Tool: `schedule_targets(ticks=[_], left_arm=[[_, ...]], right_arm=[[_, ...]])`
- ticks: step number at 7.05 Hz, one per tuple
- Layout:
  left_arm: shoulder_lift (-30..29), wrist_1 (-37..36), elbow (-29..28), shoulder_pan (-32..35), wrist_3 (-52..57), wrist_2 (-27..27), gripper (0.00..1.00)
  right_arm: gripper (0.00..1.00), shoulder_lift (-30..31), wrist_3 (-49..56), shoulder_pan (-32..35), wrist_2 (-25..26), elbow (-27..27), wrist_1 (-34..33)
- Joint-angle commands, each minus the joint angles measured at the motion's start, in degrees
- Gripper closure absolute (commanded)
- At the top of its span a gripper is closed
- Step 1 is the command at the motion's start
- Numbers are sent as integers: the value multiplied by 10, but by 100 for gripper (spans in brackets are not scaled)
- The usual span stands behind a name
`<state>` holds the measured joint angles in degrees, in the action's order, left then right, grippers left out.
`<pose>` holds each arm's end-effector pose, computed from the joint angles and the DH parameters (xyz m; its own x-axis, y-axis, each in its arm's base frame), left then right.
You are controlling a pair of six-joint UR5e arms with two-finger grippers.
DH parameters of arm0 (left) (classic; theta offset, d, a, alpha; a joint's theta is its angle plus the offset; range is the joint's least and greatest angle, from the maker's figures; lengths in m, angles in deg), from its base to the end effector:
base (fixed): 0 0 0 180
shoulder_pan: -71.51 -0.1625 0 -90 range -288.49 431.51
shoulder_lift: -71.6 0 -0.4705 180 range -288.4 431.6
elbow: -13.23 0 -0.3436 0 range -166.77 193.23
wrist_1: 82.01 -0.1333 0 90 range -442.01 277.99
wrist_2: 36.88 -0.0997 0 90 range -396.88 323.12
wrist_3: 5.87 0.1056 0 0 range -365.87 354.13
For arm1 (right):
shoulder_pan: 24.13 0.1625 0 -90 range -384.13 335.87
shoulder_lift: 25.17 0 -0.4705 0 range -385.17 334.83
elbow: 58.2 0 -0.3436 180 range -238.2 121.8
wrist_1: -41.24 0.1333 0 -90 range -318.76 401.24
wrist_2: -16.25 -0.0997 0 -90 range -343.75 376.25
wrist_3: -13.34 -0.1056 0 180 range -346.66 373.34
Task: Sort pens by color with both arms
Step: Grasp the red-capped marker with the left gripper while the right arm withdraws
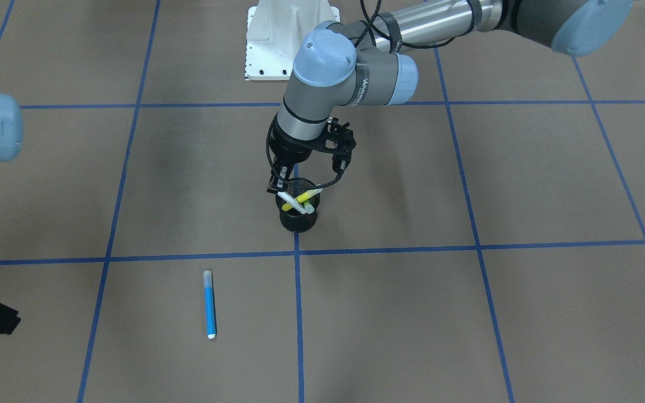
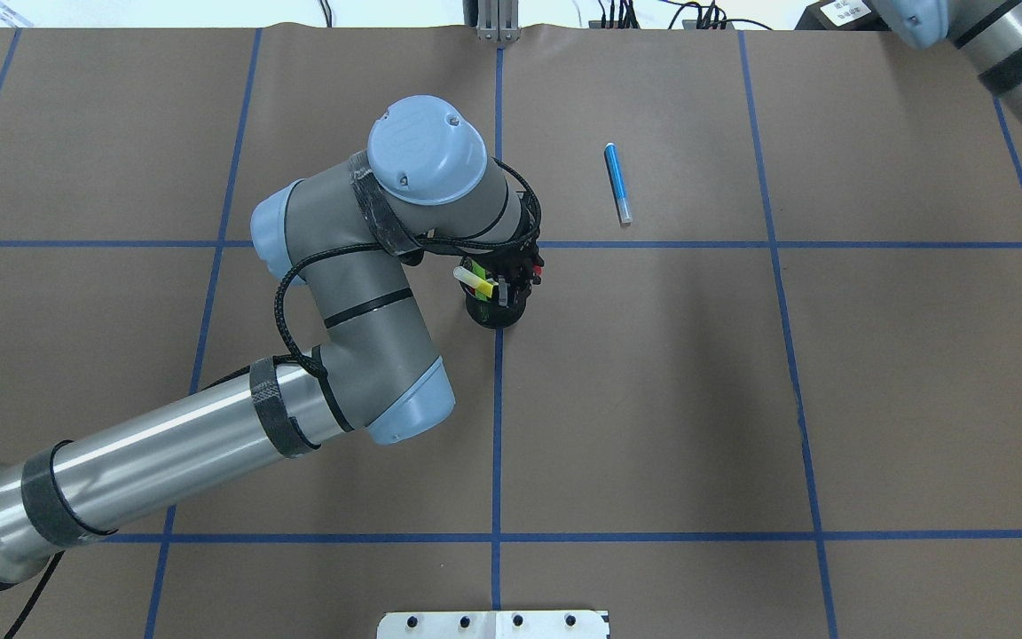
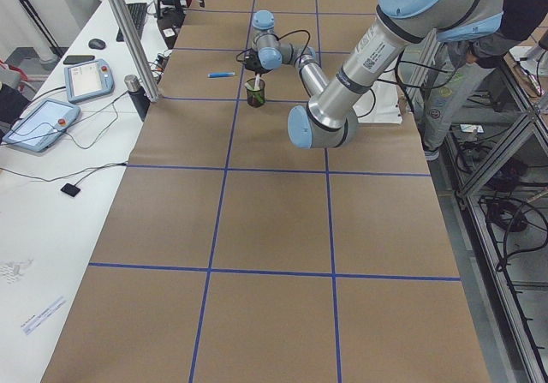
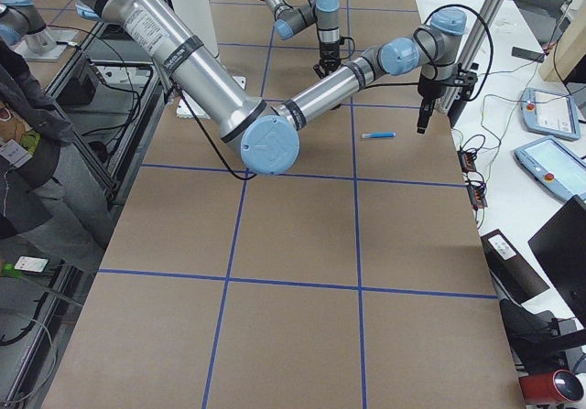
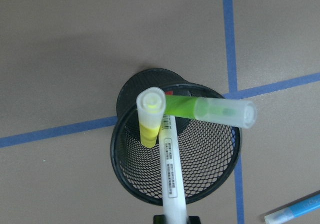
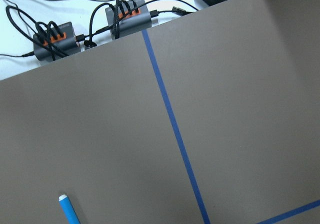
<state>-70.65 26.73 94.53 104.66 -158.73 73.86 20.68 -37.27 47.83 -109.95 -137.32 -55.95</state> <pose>0.5795 -0.4931 0.1715 -0.0439 -0.9653 -0.2573 0.4600 0.2091 -0.8630 -0.1623 -0.7275 0.3443 0.6509 0.3448 0.6764 -0.3543 0.9259 -0.1310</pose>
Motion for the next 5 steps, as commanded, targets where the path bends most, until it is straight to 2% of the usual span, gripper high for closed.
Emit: schedule_targets(ticks=[1, 3, 4, 5], left_arm=[[-2, -17, 36, 10, 5, 0, 100], [-26, -60, 75, 9, 57, -1, 100], [-44, -74, 89, 9, 110, -9, 100], [-64, -74, 87, 9, 174, -44, 100]], right_arm=[[4, 9, 1, 25, -13, -20, 5], [3, 21, -5, 44, -43, -42, 0], [2, 68, 5, 53, -41, -92, 3], [1, 126, 48, 56, -38, -156, 2]])
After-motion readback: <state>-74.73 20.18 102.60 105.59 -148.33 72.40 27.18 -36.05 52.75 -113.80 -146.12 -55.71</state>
